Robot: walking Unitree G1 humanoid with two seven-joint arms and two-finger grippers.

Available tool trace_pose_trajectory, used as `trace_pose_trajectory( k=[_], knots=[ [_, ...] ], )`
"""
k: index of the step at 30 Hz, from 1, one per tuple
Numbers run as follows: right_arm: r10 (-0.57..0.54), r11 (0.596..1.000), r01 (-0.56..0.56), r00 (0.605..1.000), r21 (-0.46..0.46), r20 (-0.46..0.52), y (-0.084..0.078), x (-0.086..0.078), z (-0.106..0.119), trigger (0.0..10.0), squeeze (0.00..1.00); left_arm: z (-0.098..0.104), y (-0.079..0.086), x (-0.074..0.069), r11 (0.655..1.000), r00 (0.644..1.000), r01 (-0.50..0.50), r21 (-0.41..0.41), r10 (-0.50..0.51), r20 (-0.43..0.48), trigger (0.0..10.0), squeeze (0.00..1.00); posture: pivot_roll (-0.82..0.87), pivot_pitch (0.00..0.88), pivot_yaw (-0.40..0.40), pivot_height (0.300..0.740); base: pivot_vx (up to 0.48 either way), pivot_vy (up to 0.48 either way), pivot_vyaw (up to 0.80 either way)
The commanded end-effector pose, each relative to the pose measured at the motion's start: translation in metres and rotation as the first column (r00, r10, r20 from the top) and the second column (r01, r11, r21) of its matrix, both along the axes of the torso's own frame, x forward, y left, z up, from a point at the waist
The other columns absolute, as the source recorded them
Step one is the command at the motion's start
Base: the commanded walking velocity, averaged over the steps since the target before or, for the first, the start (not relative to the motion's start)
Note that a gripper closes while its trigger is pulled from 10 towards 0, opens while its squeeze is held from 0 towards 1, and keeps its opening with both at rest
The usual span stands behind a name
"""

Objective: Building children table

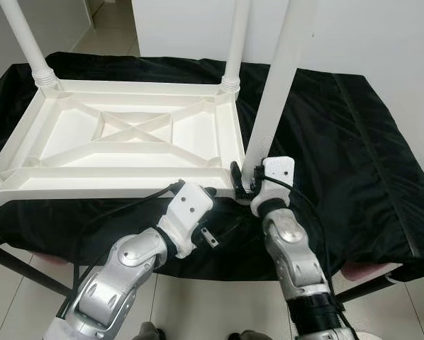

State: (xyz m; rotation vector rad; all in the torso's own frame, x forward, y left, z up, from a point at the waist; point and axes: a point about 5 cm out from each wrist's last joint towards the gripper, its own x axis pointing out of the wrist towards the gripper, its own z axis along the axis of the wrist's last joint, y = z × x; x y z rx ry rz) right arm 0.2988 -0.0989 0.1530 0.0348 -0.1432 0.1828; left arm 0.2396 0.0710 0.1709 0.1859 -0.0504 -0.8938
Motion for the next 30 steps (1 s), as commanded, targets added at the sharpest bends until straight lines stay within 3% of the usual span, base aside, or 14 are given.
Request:
trace_pose_trajectory(
  k=[1,19,22,27,30],
  knots=[
    [0.032,0.999,-0.033,0.999,0.004,0.037,0.000,-0.005,0.004,10.0,0.00,-0.001,0.002,0.004,0.998,0.998,-0.061,0.002,0.061,0.010,10.0,0.00,-0.12,0.123,-0.021,0.740,0.000,0.000,0.00],
    [0.132,0.991,-0.131,0.991,-0.035,0.021,-0.018,-0.035,-0.007,10.0,0.00,0.000,0.006,0.010,0.993,0.993,-0.115,0.010,0.115,0.005,10.0,0.00,-0.13,0.138,-0.007,0.740,0.000,0.000,0.00],
    [0.214,0.976,-0.212,0.976,-0.056,0.026,-0.016,-0.038,-0.007,10.0,0.00,0.000,0.010,0.012,0.992,0.992,-0.124,0.023,0.124,0.007,10.0,0.00,-0.13,0.142,-0.003,0.740,0.000,0.000,0.00],
    [0.212,0.976,-0.209,0.977,-0.063,0.028,-0.022,-0.036,-0.006,10.0,0.00,-0.001,0.014,0.011,0.993,0.993,-0.118,0.033,0.117,0.011,10.0,0.00,-0.12,0.139,-0.006,0.740,0.000,0.000,0.00],
    [0.224,0.971,-0.219,0.974,-0.101,0.037,-0.030,-0.027,-0.003,10.0,0.00,-0.002,0.016,0.006,0.997,0.998,-0.063,0.045,0.064,-0.011,10.0,0.00,-0.12,0.138,-0.005,0.740,0.000,0.000,0.00]
  ],
)
